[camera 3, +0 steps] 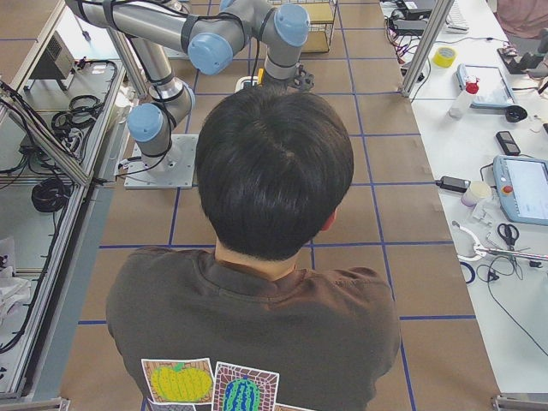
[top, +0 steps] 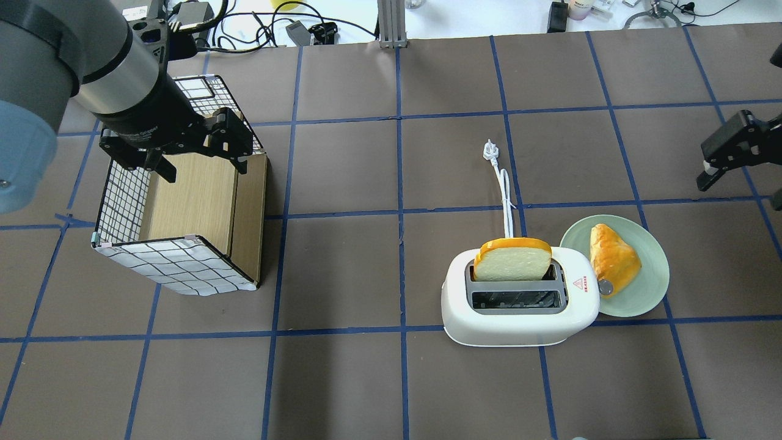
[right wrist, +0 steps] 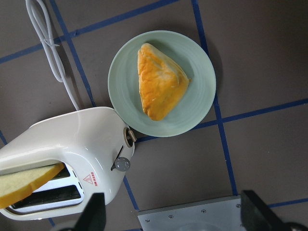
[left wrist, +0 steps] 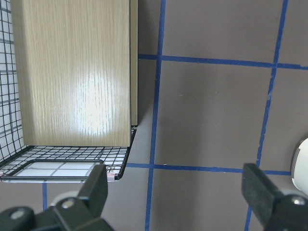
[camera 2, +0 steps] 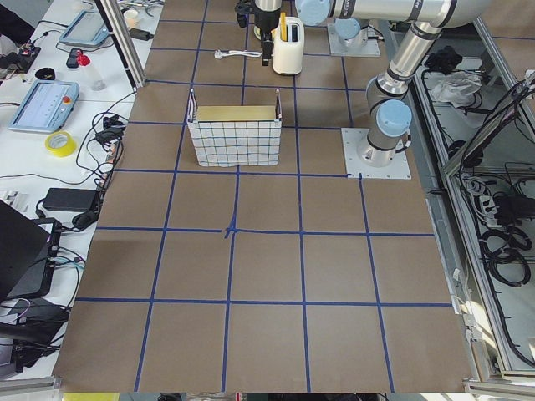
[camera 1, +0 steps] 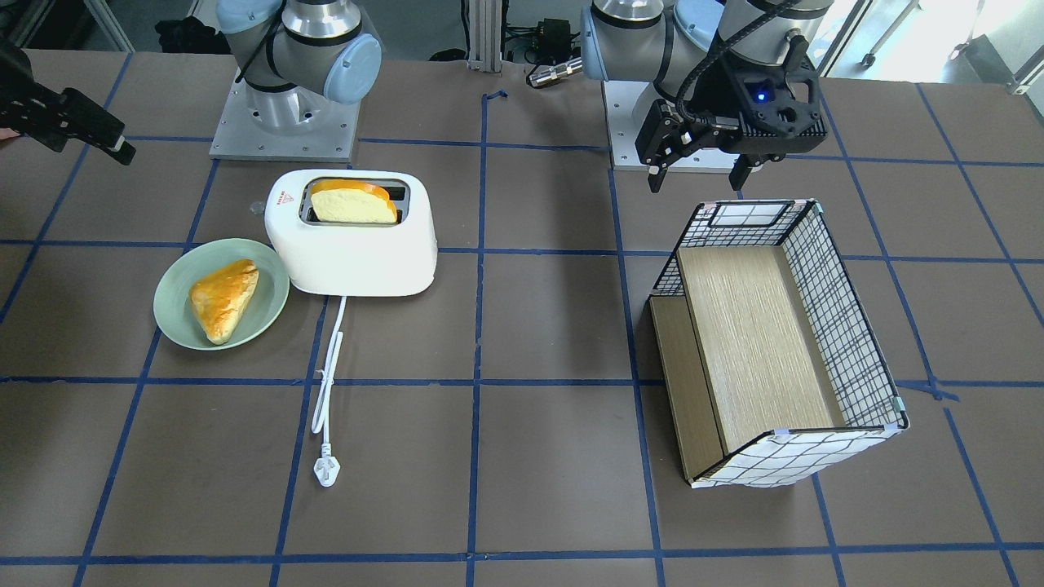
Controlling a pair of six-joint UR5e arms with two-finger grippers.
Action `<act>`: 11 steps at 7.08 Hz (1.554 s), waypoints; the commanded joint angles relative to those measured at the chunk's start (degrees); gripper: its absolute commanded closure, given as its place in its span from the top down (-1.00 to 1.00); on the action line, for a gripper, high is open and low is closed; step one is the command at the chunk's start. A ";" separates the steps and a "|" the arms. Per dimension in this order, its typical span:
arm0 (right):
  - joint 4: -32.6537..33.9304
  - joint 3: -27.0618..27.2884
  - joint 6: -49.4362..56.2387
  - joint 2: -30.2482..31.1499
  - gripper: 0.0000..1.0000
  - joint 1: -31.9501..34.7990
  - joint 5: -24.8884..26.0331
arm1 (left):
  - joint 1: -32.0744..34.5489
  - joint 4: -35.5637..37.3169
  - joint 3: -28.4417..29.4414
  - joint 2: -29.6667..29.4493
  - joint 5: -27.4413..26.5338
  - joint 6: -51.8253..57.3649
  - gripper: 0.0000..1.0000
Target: Press toaster with right arm
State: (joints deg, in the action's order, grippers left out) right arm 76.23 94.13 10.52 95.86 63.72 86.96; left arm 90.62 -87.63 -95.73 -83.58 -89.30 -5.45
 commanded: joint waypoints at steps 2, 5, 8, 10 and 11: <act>6.36 -1.32 -11.89 -0.41 1.00 11.48 4.07 | 0.00 0.00 0.01 0.00 0.00 0.00 1.00; 9.54 -0.79 -25.33 -0.50 1.00 23.44 4.18 | 0.08 0.00 -0.07 0.00 0.00 0.00 1.00; 9.64 -0.70 -28.01 -0.76 1.00 26.99 5.33 | 0.00 0.00 -0.08 0.00 0.00 0.00 1.00; 9.64 -0.61 -28.01 -0.85 1.00 26.99 5.41 | 0.00 0.00 0.01 0.00 0.00 0.00 1.00; 9.64 -0.61 -28.10 -0.77 1.00 26.99 5.50 | 0.00 0.00 0.01 0.00 0.00 0.00 1.00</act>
State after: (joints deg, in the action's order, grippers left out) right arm 85.87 93.48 -17.49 95.08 90.67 92.36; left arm 90.62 -87.63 -95.72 -83.58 -89.29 -5.45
